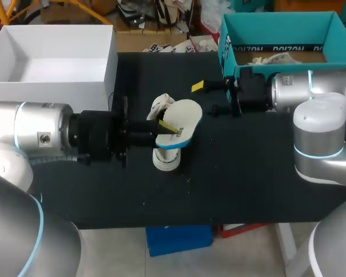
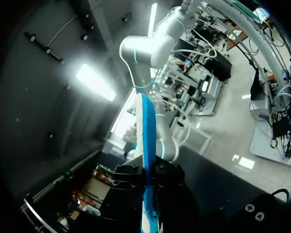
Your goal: Take the shoe out of the shoebox, open the shoe tongue, remove and reinsert the insole, then place the shoe into the shoebox
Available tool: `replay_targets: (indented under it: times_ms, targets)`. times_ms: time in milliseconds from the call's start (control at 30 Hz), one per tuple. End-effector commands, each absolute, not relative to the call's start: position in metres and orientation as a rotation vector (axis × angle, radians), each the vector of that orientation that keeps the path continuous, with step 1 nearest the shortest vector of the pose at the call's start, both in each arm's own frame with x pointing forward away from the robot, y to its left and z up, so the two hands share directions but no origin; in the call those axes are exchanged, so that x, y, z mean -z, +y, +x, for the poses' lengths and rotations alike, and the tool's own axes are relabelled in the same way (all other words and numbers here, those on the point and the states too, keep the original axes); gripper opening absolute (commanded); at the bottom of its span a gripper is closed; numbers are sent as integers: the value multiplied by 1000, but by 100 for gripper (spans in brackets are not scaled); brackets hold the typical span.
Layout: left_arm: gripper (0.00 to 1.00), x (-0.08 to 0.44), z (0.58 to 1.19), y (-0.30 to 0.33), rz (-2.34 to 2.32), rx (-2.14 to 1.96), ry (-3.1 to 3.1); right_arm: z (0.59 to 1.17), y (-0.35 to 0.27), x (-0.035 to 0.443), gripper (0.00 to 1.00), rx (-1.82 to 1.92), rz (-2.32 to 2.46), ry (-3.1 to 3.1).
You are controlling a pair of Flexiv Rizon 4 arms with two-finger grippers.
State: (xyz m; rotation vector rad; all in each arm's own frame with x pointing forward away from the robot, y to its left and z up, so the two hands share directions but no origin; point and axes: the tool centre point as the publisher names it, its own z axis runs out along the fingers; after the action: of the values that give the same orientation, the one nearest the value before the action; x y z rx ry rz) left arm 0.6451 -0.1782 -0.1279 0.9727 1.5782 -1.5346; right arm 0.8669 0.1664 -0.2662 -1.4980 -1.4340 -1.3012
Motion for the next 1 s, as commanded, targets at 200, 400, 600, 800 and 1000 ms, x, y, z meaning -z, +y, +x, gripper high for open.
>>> replay_targets:
  times_ms: [200, 400, 600, 800, 1000]
  targets:
    - [0, 175, 645, -148, 1020, 1490, 1526, 866, 168, 267, 100, 1304, -1501, -1433]
    - [0, 194, 662, -141, 1108, 1419, 1512, 866, 168, 267, 100, 1304, -1501, -1433]
    - [0, 194, 662, -141, 1108, 1419, 1512, 866, 168, 267, 100, 1304, -1501, -1433]
    - [0, 194, 662, -141, 1108, 1419, 1512, 866, 168, 267, 100, 1304, -1501, -1433]
    - [0, 200, 652, -149, 1163, 1357, 1429, 866, 168, 267, 100, 1304, -1501, -1433]
